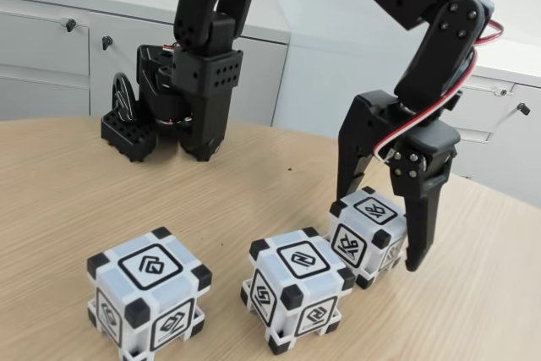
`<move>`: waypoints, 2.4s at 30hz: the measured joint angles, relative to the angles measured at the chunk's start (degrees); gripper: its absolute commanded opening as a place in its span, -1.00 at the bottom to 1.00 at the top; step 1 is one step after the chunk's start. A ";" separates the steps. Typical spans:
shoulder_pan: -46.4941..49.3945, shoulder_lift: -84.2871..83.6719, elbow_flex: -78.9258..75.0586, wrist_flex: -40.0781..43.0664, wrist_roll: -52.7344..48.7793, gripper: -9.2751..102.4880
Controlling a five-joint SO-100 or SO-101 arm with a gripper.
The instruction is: Stack cubes from left to right.
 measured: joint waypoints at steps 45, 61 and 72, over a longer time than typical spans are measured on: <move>4.92 7.65 0.09 0.53 0.00 -0.23; 5.01 7.65 0.09 0.44 -0.44 -0.62; 5.01 7.73 0.09 0.44 -0.35 -0.68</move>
